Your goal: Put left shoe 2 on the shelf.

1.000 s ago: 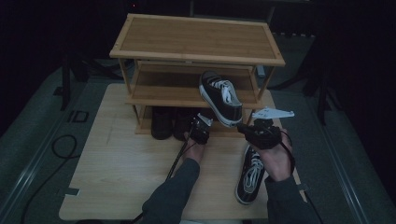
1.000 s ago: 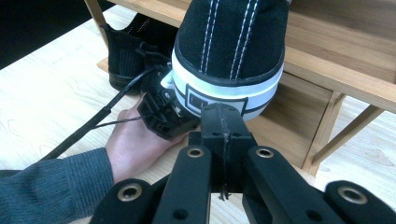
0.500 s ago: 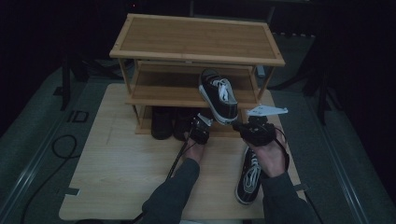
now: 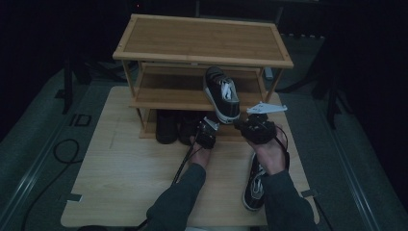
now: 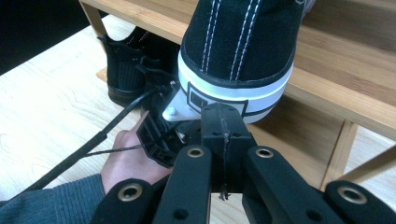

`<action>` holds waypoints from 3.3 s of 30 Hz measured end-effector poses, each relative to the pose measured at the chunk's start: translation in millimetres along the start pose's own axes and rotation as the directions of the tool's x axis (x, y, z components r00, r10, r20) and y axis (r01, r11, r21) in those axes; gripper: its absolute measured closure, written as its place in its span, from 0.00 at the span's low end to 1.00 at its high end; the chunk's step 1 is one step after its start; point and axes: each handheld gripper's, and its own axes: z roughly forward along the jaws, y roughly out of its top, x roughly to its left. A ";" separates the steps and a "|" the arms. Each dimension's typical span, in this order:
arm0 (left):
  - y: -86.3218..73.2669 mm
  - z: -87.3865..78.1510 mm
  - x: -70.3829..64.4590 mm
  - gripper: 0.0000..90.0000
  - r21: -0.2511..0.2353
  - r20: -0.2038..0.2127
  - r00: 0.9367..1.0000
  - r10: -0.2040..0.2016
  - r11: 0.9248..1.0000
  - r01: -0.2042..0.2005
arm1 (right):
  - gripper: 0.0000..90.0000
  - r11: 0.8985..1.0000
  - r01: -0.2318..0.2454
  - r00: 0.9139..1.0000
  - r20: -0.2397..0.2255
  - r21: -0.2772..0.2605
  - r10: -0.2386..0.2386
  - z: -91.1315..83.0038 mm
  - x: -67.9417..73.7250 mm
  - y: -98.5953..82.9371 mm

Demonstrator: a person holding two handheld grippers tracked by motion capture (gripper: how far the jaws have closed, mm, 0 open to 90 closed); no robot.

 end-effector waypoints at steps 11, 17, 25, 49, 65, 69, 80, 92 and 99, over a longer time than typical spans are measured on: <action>0.0 -0.2 0.2 1.00 0.002 0.001 1.000 0.002 1.000 -0.002 | 1.00 1.000 -0.012 1.000 0.021 -0.011 0.012 18.1 -1.3 9.0; -0.1 0.0 -0.2 1.00 -0.001 -0.002 1.000 -0.001 1.000 0.001 | 1.00 1.000 -0.003 1.000 0.008 -0.011 0.004 25.4 1.0 13.8; -0.1 -0.1 0.1 1.00 -0.001 0.000 1.000 -0.003 1.000 0.003 | 1.00 1.000 0.008 1.000 0.005 -0.008 -0.008 37.4 6.9 22.3; -0.2 -0.4 0.9 1.00 0.001 0.004 1.000 -0.006 1.000 0.006 | 1.00 0.999 0.048 0.998 0.031 -0.019 -0.047 54.8 19.4 31.8; -0.2 -0.2 -0.2 1.00 -0.002 -0.002 1.000 -0.003 1.000 0.003 | 0.99 0.999 0.024 1.000 0.007 -0.039 -0.024 65.6 13.7 35.2; -0.2 -0.2 0.3 1.00 -0.001 0.001 1.000 -0.005 1.000 0.005 | 0.92 0.999 0.012 1.000 0.003 -0.050 -0.012 58.0 12.6 33.1; -0.1 -0.1 -0.1 1.00 -0.002 -0.002 1.000 -0.003 1.000 0.003 | 0.74 0.999 -0.029 0.998 0.047 -0.017 0.030 27.2 -2.0 3.7; 0.1 -0.2 0.1 1.00 0.003 0.004 1.000 0.006 1.000 -0.006 | 0.67 0.995 -0.089 0.994 0.060 0.045 0.087 9.9 -14.9 -53.0; 0.1 -0.3 0.0 1.00 0.003 0.003 1.000 0.007 1.000 -0.007 | 0.62 0.989 -0.137 0.986 0.103 0.058 0.131 -3.3 -19.0 -75.7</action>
